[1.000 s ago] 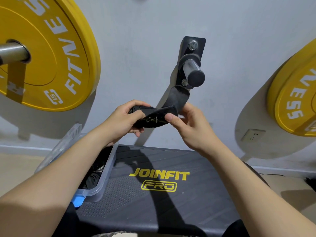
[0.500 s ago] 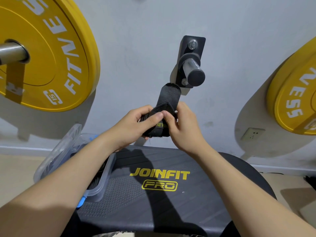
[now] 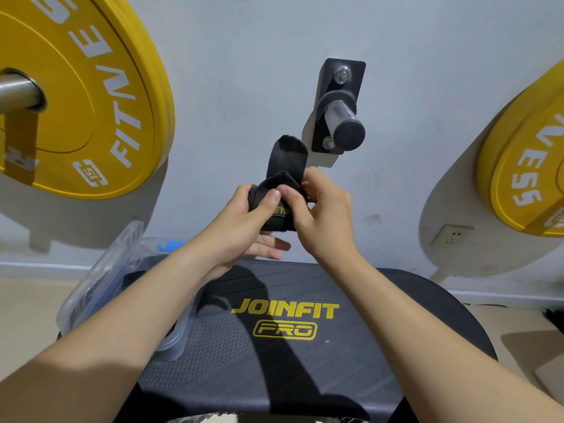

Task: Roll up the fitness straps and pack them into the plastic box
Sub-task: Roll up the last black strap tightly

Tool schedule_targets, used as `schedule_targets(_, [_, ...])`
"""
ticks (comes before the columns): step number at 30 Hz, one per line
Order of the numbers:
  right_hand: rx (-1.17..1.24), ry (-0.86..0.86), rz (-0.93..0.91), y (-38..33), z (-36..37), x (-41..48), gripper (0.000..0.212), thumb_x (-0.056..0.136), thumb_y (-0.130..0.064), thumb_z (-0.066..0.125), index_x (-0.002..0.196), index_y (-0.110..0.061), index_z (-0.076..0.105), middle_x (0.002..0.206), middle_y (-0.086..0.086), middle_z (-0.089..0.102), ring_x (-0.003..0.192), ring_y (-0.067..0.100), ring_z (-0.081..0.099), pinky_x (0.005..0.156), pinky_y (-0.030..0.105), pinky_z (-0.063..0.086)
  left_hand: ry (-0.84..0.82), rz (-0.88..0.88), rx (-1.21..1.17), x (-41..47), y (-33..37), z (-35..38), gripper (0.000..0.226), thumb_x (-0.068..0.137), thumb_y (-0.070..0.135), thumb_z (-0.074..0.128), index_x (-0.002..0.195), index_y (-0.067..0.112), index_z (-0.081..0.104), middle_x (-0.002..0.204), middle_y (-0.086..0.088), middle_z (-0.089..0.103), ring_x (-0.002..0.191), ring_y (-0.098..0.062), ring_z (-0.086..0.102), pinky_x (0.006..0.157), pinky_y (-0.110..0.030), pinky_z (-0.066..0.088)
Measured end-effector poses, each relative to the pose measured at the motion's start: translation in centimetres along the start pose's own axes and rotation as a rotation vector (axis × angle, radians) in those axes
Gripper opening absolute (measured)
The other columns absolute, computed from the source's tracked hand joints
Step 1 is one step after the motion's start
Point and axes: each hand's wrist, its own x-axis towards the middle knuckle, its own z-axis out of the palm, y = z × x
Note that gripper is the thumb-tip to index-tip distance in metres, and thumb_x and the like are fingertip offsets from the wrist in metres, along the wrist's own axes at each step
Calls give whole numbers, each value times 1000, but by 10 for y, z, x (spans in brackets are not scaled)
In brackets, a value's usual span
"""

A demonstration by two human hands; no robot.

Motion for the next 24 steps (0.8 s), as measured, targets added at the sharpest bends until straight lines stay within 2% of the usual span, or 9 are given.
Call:
schedule_targets(3, [88, -28, 110, 2, 3, 0, 15, 101, -24, 72, 90, -14, 73, 74, -3, 71, 74, 22, 66, 64, 40, 53, -38, 30, -29, 1, 1, -6, 34, 109, 34, 61, 135, 16, 47, 123, -19, 69, 93, -35, 80, 67, -32, 63])
schedule_targets(6, [282, -147, 219, 4, -2, 3, 10, 104, -16, 69, 96, -12, 74, 84, -4, 76, 75, 13, 69, 67, 32, 55, -86, 100, 78, 4, 4, -14, 34, 110, 22, 60, 138, 12, 44, 114, -16, 71, 91, -34, 75, 66, -31, 59])
schedule_targets(9, [413, -321, 287, 6, -8, 0, 15, 112, -16, 56, 115, -5, 66, 95, 0, 74, 82, 13, 68, 72, 27, 53, -117, 134, 254, 1, 4, -14, 29, 110, 17, 61, 133, 11, 43, 112, -18, 70, 87, -30, 73, 69, -39, 59])
schedule_targets(12, [628, -435, 505, 0, -7, -6, 26, 116, -22, 46, 131, -3, 56, 99, 5, 73, 81, 23, 67, 62, 25, 49, -70, 215, 432, -5, 6, -9, 25, 102, 15, 66, 119, 16, 48, 101, -17, 67, 79, -23, 67, 69, -48, 58])
schedule_targets(15, [760, -497, 667, -5, -10, -6, 32, 116, -26, 47, 145, -14, 52, 119, 10, 73, 94, 25, 71, 82, 38, 57, -9, 311, 539, -8, 7, -7, 25, 86, 30, 66, 105, 27, 49, 89, -2, 57, 73, -18, 51, 61, -33, 45])
schedule_targets(17, [790, -444, 656, -6, -11, -4, 30, 113, -21, 53, 142, -12, 57, 122, 18, 75, 97, 28, 75, 91, 52, 62, 28, 334, 505, -8, 5, -5, 29, 91, 46, 69, 108, 30, 51, 95, 3, 62, 78, -16, 57, 67, -27, 50])
schedule_targets(20, [729, -286, 604, -6, -6, -4, 29, 110, -16, 60, 130, 4, 59, 126, 37, 66, 98, 41, 69, 94, 83, 43, 81, 259, 390, -5, 3, -4, 58, 91, 70, 70, 126, 28, 50, 114, -3, 71, 99, -17, 74, 75, -31, 63])
schedule_targets(22, [654, -236, 592, -5, -3, -6, 33, 109, -20, 63, 119, 12, 57, 110, 40, 65, 92, 40, 62, 79, 69, 46, 52, 138, 367, -2, 3, -6, 72, 85, 77, 71, 129, 22, 56, 119, -8, 73, 102, -17, 77, 72, -33, 67])
schedule_targets(24, [582, -243, 562, -6, -2, -9, 40, 110, -27, 62, 102, 12, 56, 90, 25, 61, 80, 34, 56, 68, 46, 44, -13, 46, 378, -1, -1, -10, 72, 84, 79, 72, 121, 17, 65, 113, -11, 76, 93, -19, 79, 66, -40, 67])
